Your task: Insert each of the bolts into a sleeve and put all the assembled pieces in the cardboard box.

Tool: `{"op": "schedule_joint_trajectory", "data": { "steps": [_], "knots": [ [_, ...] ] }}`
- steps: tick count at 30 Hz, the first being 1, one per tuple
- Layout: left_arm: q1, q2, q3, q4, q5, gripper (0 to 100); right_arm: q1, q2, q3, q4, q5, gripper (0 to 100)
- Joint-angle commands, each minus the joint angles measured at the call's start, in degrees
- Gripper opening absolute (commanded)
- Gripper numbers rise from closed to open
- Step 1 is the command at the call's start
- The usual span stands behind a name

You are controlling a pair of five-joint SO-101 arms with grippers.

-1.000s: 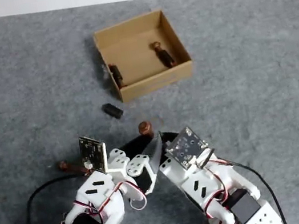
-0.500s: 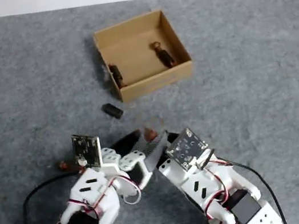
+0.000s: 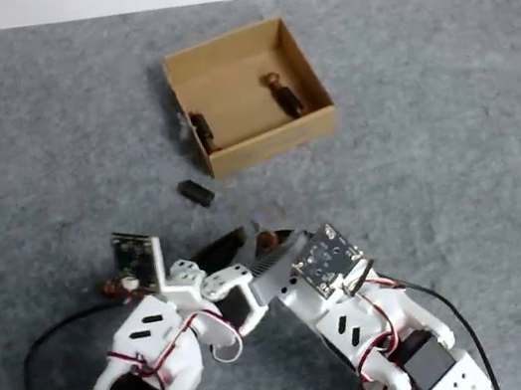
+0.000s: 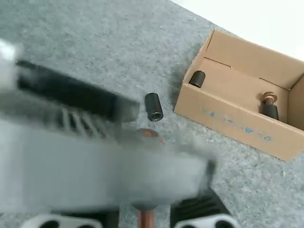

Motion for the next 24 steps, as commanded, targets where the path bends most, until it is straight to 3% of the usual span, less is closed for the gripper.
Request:
{"op": "schedule_joint_trajectory", "data": {
  "steps": [1,8,11,14,18,20,24],
  "knots": [
    [-1.71,-0.66,-5.14,0.18,1.41,32,0.66,-0.48,-1.10,-0.75,0.70,0.5],
    [-17.80,-0.31,-4.62,0.26,1.14,32,0.84,-0.48,-1.01,-0.84,0.70,0.5],
    [-23.25,-0.31,-2.42,0.09,-3.34,32,0.84,-0.48,-1.01,-0.84,0.70,0.5],
    [-23.34,-0.22,-0.31,-0.44,-5.45,27,0.66,-0.48,-0.04,-0.75,0.70,0.5],
    [-22.55,-0.22,4.70,-8.53,-5.54,0,0.75,-0.48,0.75,-0.92,0.70,0.5],
    [-23.16,-0.22,8.22,-15.12,-5.45,4,0.84,-0.48,0.75,-0.92,0.79,0.5],
    [-26.24,-0.22,12.18,-22.68,-5.27,1,1.45,-0.40,0.31,-0.92,6.24,0.5]
  ]
}}
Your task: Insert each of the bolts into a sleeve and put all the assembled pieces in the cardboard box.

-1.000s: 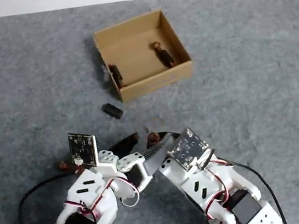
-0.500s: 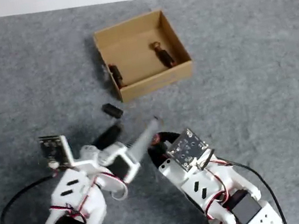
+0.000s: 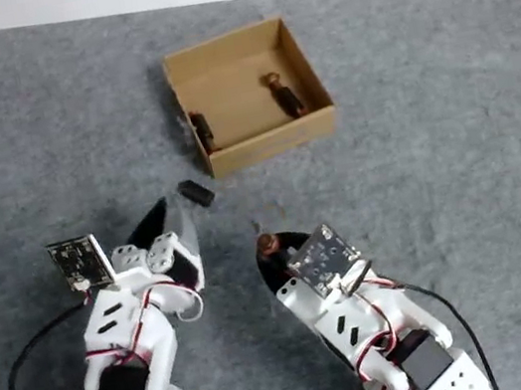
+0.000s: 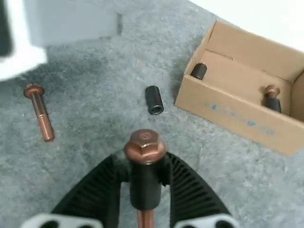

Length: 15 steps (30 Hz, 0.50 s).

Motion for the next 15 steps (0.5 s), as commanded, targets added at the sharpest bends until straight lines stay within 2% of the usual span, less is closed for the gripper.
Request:
{"op": "schedule_joint_trajectory", "data": {
  "steps": [1,5,8,15],
  "knots": [
    [-3.03,-0.31,1.36,-5.98,-0.18,1,2.33,-0.40,-1.10,-0.92,4.40,0.5],
    [-6.37,-0.31,1.36,-5.98,-0.18,1,6.64,0.57,-5.05,-5.76,4.75,0.5],
    [-7.08,-0.31,1.36,-5.98,-0.35,1,9.01,6.73,-8.22,-10.15,5.01,0.5],
    [-7.34,-0.31,1.36,-5.98,-0.53,1,9.80,40.48,-32.66,-14.20,9.05,0.5]
  ]
}}
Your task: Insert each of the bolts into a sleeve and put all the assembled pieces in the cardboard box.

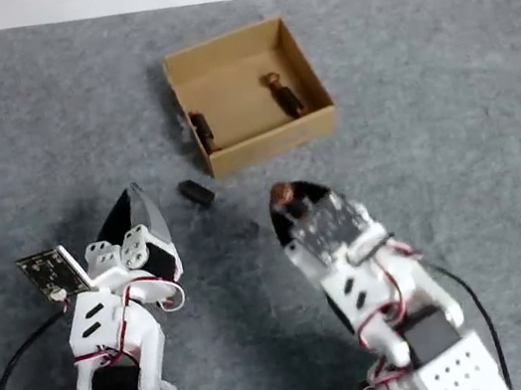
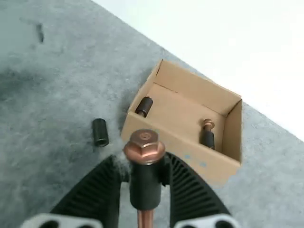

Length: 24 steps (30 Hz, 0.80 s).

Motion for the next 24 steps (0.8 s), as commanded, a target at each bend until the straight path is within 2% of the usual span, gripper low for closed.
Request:
{"op": "schedule_joint_trajectory", "data": {
  "steps": [1,7,11,15,19,24],
  "knots": [
    [-0.75,-0.22,1.10,-1.76,-0.44,1,0.84,20.88,-19.03,-2.51,1.32,0.5],
    [-3.38,-0.22,1.10,-1.93,-0.09,1,-1.36,49.45,-50.24,5.76,1.23,0.5],
    [-5.14,-0.31,1.01,-1.93,-0.09,1,-3.38,62.99,-69.67,14.46,1.23,0.5],
    [-5.23,-0.31,1.01,-1.93,-0.09,1,-1.45,73.63,-86.11,17.89,1.23,0.5],
    [-5.23,-0.31,0.92,-1.93,-0.09,1,0.92,80.57,-97.10,22.02,1.23,0.5],
    [-5.23,-0.48,0.92,-1.93,-0.09,1,0.92,83.91,-102.37,24.84,1.23,0.5]
  ]
}}
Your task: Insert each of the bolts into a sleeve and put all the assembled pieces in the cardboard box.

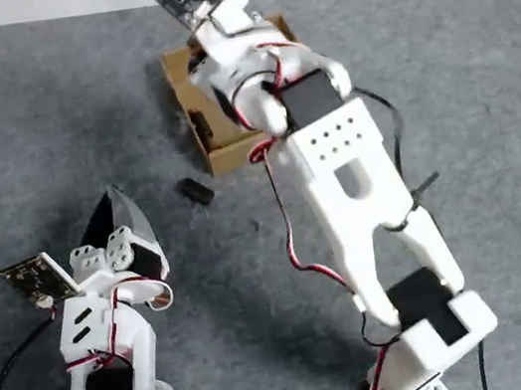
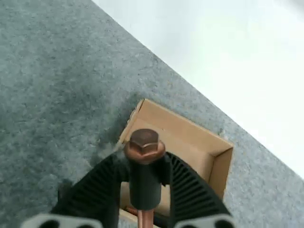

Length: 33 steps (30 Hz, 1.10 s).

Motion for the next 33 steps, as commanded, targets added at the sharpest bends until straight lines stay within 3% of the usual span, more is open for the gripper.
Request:
{"op": "schedule_joint_trajectory", "data": {
  "steps": [1,8,14,16,27,33],
  "knots": [
    [-0.57,-0.48,0.92,-1.93,-0.18,1,0.57,0.04,-5.58,0.13,0.62,0.5],
    [-0.57,-0.57,0.92,-1.93,-0.26,1,0.57,0.66,-5.67,0.57,0.70,3.2],
    [-0.57,-0.57,0.92,-1.93,-0.35,1,0.57,0.66,-5.76,4.18,0.70,34.8],
    [-0.48,-0.57,0.92,-1.93,-0.35,1,0.66,0.66,-5.76,5.49,0.70,39.1],
    [-0.48,-0.48,0.92,-1.93,-0.35,1,-0.22,-0.13,-5.93,15.08,0.53,38.6],
    [-0.66,-0.57,0.84,-1.93,-0.35,1,-3.56,-8.48,-5.32,19.91,-1.85,38.6]
  ]
}}
